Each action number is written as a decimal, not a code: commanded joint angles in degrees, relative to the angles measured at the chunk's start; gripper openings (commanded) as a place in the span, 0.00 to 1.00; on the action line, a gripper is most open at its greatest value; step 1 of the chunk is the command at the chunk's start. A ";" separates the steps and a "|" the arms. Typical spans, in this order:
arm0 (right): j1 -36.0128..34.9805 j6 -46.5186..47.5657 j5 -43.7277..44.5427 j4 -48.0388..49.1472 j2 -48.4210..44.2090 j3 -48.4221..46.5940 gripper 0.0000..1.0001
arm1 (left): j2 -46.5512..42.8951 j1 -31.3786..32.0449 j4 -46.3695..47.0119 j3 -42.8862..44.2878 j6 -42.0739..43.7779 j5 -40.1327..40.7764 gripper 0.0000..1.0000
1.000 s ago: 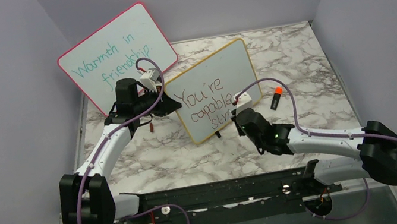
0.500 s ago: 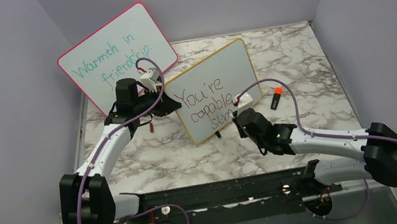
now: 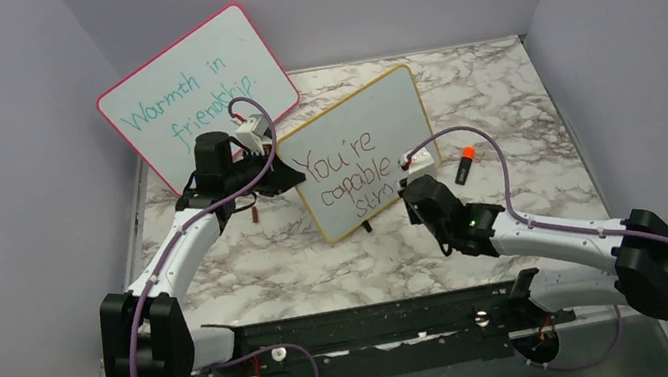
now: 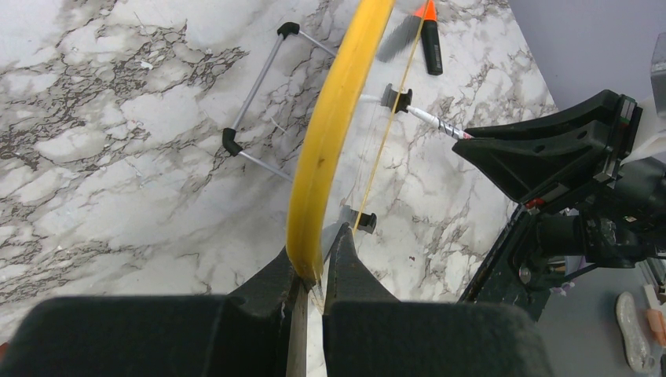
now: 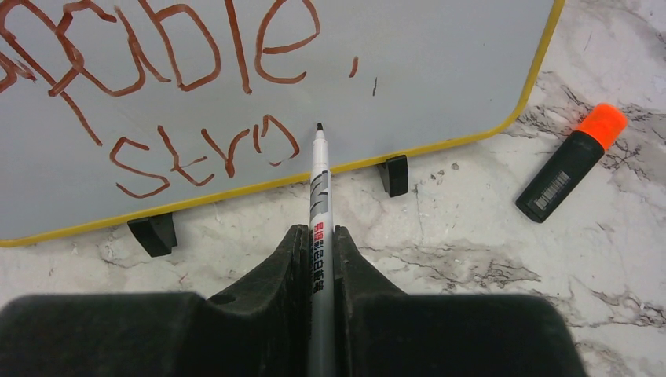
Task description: Write a sentence on the whiteboard
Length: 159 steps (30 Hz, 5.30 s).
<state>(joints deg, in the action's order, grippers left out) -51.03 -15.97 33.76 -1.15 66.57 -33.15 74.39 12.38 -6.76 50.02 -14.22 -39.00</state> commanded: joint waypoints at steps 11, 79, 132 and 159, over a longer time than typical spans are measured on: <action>1.15 1.40 -2.21 4.99 1.80 -1.74 0.01 | 2.20 -1.66 -7.81 -1.76 9.59 16.65 0.00; 2.98 0.74 -0.25 4.53 1.71 -1.94 0.01 | 2.34 -1.66 -8.00 -1.68 9.77 16.93 0.00; 7.47 -0.56 -3.20 3.95 1.35 -1.20 0.01 | 2.35 -1.66 -8.18 -1.50 9.85 16.80 0.00; 7.69 0.50 -10.88 3.21 0.01 -0.58 0.01 | 2.24 -1.68 -8.18 -1.46 9.92 16.88 0.00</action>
<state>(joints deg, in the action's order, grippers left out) -43.40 -14.44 26.20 1.67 66.85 -33.91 74.39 12.38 -7.07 50.13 -13.91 -38.98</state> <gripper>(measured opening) 0.167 0.057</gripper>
